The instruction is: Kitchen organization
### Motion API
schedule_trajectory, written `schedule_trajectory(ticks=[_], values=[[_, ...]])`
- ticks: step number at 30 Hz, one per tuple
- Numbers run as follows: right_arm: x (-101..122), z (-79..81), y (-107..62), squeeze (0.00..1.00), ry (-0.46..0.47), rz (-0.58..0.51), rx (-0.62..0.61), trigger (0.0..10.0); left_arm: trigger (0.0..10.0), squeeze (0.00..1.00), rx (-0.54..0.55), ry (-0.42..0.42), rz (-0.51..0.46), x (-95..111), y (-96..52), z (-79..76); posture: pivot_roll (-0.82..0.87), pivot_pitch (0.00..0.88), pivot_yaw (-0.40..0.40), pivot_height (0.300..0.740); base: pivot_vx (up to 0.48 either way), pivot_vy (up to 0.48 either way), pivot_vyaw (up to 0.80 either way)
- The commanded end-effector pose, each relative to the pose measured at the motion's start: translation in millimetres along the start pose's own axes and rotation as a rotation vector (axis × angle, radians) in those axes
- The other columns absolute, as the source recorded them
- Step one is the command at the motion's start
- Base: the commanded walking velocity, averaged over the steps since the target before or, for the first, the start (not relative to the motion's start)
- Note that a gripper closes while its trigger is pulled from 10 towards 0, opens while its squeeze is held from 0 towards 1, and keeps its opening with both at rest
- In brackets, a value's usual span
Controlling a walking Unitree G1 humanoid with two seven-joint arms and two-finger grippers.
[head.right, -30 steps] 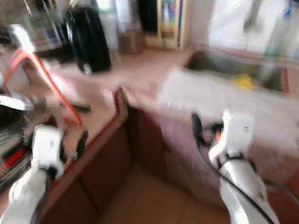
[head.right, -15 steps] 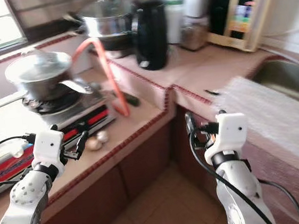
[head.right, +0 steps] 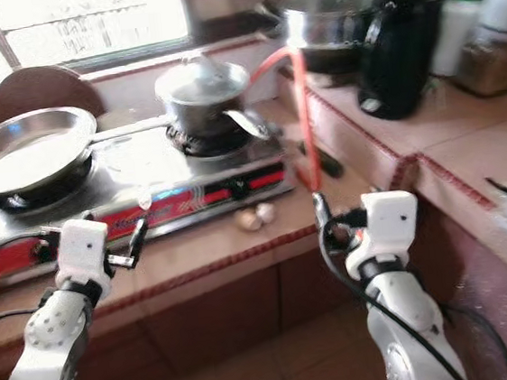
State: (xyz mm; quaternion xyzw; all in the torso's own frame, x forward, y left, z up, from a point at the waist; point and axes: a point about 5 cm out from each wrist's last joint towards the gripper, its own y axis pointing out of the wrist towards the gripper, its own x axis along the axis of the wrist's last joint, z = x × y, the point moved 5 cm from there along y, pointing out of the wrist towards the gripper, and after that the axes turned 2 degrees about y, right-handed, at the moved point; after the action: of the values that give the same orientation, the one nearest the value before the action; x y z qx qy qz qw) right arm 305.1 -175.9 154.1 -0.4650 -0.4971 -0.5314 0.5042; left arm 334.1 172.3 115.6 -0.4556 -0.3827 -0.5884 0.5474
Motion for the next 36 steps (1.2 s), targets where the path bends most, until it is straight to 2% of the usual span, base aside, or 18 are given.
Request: schedule_trajectory(ticks=[1,14,36], values=[[2,7.6,2.2,0.00,0.010,-0.011,0.023,10.0,10.0,0.00,0.031,0.010,-0.002,1,1.8,6.4,0.12,0.000,-0.015,0.740,0.000,0.000,0.80],[-4,9.1,2.3,0.00,0.011,0.000,0.029,10.0,10.0,0.00,0.025,0.023,-0.005,-1,3.8,-0.2,0.12,0.000,-0.013,0.740,0.000,0.000,0.80],[-15,6.5,-2.3,0.00,0.025,0.031,0.022,10.0,10.0,0.00,-0.011,0.012,0.026,-12,1.0,-5.6,0.11,0.000,-0.014,0.740,-0.022,0.000,0.00]])
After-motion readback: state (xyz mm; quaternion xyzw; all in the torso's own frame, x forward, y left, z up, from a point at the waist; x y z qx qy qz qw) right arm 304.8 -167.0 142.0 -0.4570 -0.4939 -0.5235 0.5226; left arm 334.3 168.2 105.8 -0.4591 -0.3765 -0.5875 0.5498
